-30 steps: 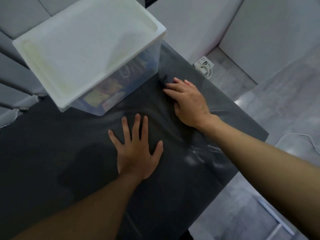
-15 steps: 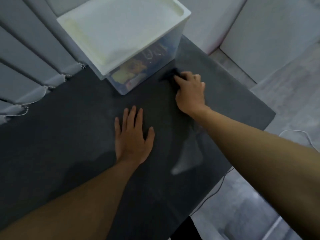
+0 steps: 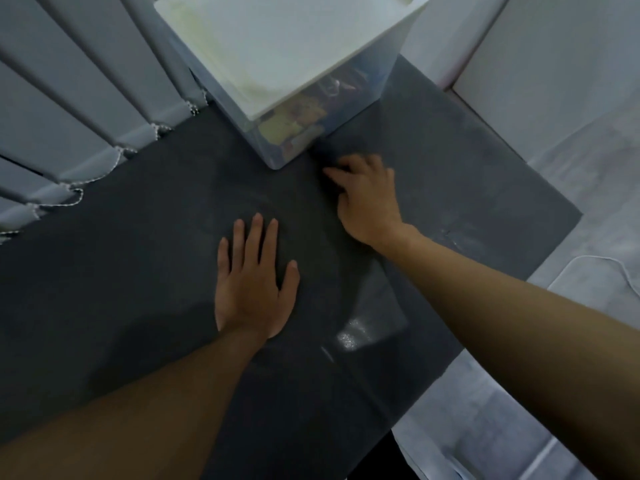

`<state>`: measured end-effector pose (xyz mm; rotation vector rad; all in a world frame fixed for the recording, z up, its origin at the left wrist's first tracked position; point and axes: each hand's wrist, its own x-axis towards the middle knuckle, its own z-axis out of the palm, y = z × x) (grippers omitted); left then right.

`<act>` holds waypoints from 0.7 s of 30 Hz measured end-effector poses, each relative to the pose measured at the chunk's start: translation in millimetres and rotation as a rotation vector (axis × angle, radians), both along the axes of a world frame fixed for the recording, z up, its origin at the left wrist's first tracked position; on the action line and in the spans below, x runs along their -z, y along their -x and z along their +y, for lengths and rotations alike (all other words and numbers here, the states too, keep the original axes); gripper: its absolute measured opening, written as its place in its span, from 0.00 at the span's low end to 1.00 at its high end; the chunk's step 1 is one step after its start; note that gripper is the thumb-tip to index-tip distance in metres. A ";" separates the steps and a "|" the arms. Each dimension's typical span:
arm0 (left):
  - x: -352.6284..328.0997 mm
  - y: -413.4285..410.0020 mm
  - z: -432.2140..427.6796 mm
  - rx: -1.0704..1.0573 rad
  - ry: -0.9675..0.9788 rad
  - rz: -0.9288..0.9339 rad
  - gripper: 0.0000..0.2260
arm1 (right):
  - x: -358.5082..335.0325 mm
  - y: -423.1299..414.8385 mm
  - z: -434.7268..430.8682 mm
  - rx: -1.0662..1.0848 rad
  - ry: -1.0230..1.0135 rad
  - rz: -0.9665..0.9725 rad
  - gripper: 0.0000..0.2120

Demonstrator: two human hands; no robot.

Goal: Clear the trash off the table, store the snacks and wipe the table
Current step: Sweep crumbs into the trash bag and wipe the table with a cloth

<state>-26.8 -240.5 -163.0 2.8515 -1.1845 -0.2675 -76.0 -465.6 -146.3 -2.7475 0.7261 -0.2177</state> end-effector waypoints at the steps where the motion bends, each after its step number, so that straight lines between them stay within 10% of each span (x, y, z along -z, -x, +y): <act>1: -0.5 0.3 -0.3 0.001 -0.004 0.001 0.32 | -0.4 7.5 6.5 -0.163 -0.015 0.017 0.25; 4: -0.8 0.7 0.0 0.010 -0.004 -0.002 0.32 | 3.0 39.3 -4.2 -0.325 0.019 0.008 0.23; 9: -1.5 4.1 0.6 0.087 -0.007 -0.038 0.29 | 2.2 88.9 -37.7 0.490 -0.011 -0.087 0.21; 16: -7.6 8.2 -7.9 0.159 0.021 -0.035 0.27 | 4.6 154.4 -16.3 -0.200 0.133 0.010 0.23; 21: -13.5 17.1 -29.7 0.145 0.035 0.006 0.29 | 5.0 165.7 -32.3 0.665 -0.009 -0.112 0.23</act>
